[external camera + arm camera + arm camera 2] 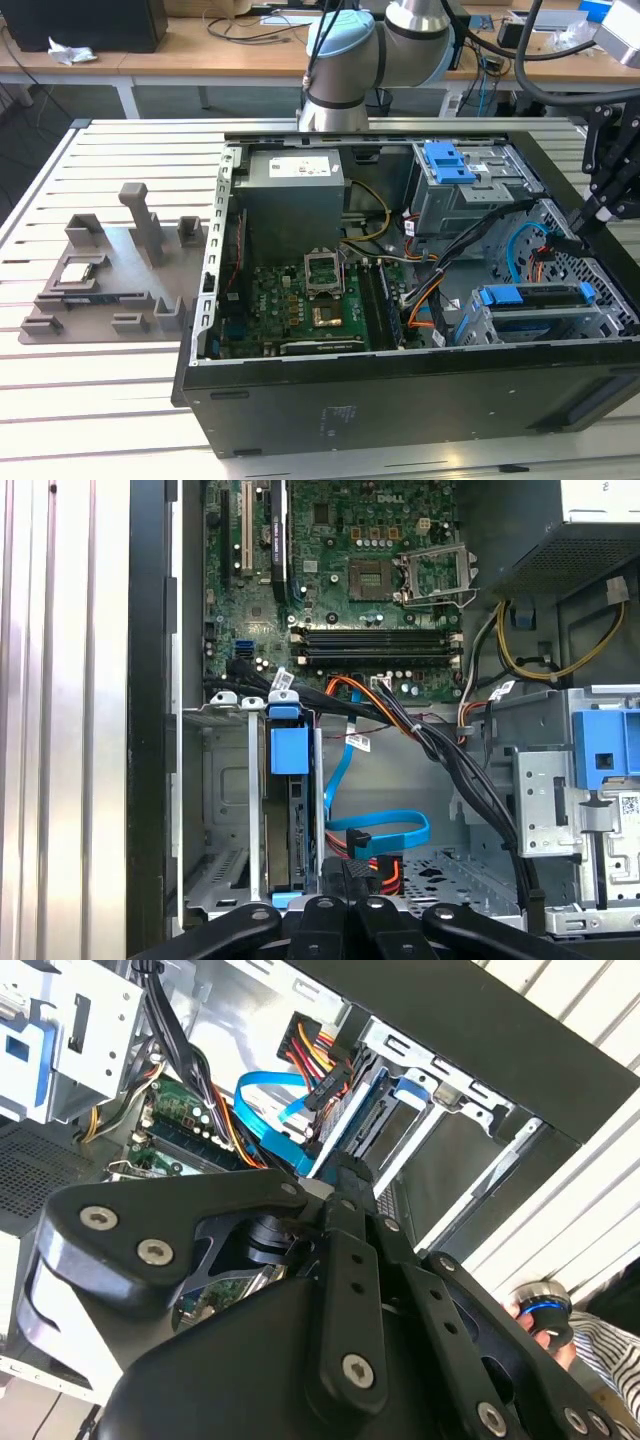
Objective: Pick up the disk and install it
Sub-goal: 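Insert the first disk wire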
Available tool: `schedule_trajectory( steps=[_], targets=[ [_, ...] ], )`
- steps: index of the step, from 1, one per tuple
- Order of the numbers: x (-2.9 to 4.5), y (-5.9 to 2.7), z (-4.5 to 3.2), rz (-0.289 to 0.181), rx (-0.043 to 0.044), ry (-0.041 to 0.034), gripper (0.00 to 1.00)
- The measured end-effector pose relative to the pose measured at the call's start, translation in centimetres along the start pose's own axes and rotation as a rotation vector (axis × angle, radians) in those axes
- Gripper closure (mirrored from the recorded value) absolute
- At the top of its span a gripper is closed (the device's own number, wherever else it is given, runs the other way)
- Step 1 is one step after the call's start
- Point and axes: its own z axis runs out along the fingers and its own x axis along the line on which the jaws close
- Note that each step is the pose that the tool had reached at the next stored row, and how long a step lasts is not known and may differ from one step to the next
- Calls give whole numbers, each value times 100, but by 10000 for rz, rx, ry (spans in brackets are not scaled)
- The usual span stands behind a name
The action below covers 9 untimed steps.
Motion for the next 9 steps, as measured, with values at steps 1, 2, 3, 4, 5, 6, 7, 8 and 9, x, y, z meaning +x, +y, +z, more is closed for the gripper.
schedule_trajectory(
  steps=[1,2,3,4,5,6,7,8,9],
  targets=[
    [0,0,0,0,0,0,89],
    [0,-1,0,-1,0,0,89],
    [0,-1,0,0,1,0,89],
    [0,-1,0,0,0,0,89],
    [0,-1,0,0,0,1,89],
    [0,-1,0,0,0,0,83],
    [0,-1,0,0,0,1,76],
    [0,-1,0,0,0,0,71],
    [0,-1,0,0,0,1,71]
  ],
)
